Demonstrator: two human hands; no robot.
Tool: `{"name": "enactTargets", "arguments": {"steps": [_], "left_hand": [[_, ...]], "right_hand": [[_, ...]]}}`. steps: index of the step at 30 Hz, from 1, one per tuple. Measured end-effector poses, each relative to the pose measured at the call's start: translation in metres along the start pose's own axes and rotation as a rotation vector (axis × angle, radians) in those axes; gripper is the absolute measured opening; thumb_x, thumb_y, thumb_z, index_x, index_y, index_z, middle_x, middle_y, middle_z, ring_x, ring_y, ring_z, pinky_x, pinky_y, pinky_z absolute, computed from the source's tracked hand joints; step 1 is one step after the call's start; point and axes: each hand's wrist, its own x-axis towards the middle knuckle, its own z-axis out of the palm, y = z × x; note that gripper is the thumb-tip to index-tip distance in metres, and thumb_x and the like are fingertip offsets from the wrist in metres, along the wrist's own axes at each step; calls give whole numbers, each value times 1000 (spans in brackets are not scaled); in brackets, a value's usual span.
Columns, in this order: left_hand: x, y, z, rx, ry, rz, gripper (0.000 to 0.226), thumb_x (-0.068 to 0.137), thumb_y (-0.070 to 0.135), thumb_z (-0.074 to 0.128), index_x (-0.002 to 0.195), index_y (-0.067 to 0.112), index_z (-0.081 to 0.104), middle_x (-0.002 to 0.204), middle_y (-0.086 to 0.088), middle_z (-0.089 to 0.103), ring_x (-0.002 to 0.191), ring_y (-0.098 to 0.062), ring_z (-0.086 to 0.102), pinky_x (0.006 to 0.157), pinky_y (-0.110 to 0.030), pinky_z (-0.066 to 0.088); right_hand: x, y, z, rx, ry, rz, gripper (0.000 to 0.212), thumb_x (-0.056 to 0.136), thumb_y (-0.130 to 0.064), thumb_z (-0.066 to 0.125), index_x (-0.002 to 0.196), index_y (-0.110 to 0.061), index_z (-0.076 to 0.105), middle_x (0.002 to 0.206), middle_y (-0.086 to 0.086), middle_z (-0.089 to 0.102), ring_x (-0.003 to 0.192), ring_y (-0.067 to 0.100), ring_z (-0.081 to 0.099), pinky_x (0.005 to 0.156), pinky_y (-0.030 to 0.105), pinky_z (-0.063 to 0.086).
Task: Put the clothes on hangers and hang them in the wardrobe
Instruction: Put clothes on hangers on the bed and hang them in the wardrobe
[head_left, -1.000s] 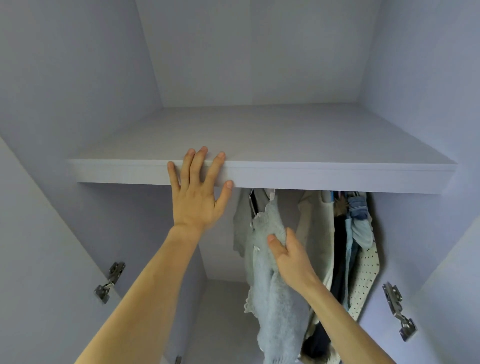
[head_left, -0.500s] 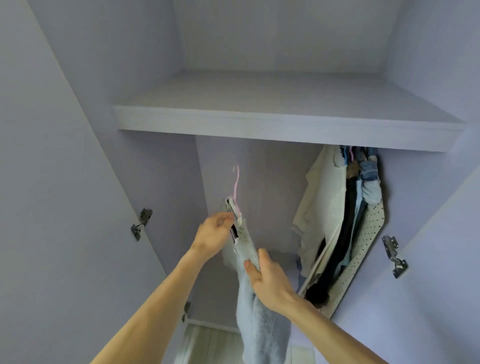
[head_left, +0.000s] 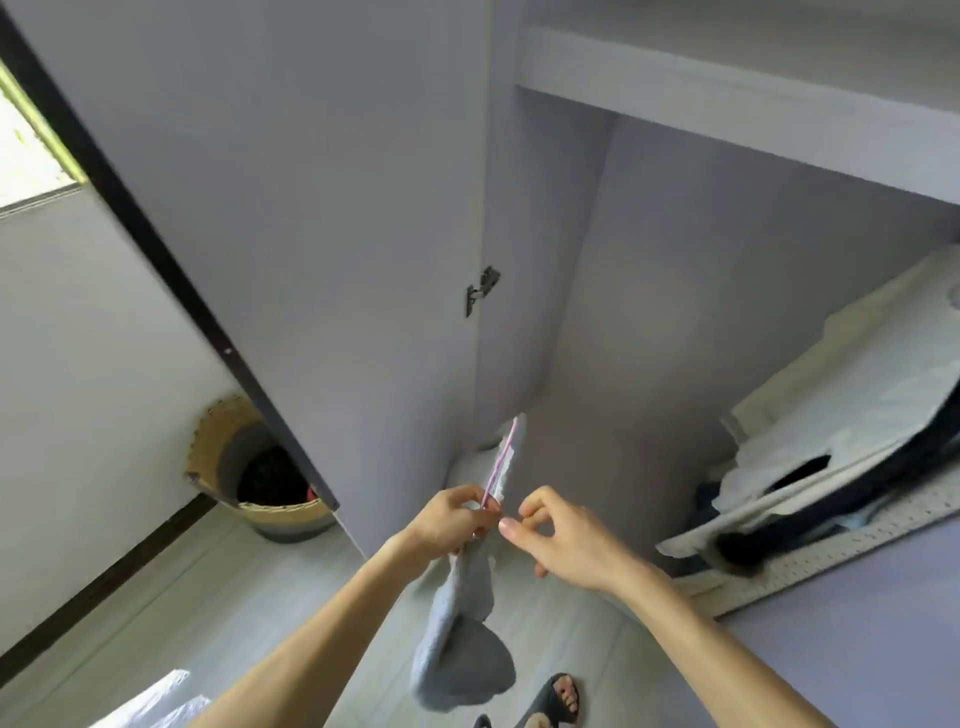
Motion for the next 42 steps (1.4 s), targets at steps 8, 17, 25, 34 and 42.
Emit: {"name": "enactTargets", "arguments": {"steps": [8, 17, 25, 34, 42], "left_hand": [[-130, -133, -46, -206, 129, -211, 21, 93, 19, 64, 77, 32, 70, 62, 13, 58, 62, -7, 51, 55, -17, 38], [-297, -228, 26, -428, 554, -509, 10, 88, 36, 69, 90, 28, 75, 88, 4, 65, 80, -8, 55, 72, -20, 42], [-378, -228, 173, -807, 814, -627, 9, 84, 40, 67, 79, 36, 73, 84, 7, 68, 77, -4, 59, 75, -29, 44], [-457, -205, 280, -1000, 1318, -735, 29, 91, 55, 62, 86, 28, 73, 73, 16, 57, 66, 1, 52, 61, -12, 40], [-561, -220, 297, -787, 1853, -761, 22, 92, 54, 62, 88, 36, 75, 58, 9, 47, 53, -7, 38, 55, -23, 31]], "right_hand": [[31, -119, 101, 82, -228, -464, 21, 102, -28, 51, 93, -20, 68, 88, -4, 75, 70, 7, 69, 65, 11, 48], [-33, -172, 247, -546, -832, -1107, 56, 95, -57, 51, 63, -11, 50, 54, 2, 47, 53, 16, 40, 55, 33, 38], [-124, -171, 292, -737, -1367, -1456, 84, 81, -87, 31, 65, -9, 56, 62, 11, 57, 56, 22, 50, 56, 33, 41], [-252, -160, 320, -731, -1627, -1763, 48, 92, -65, 46, 76, -22, 58, 65, -5, 58, 64, 12, 54, 63, 32, 48], [-368, -200, 371, -227, -1623, -1587, 25, 98, -49, 52, 96, -24, 54, 69, 0, 63, 60, 20, 64, 59, 36, 52]]}}
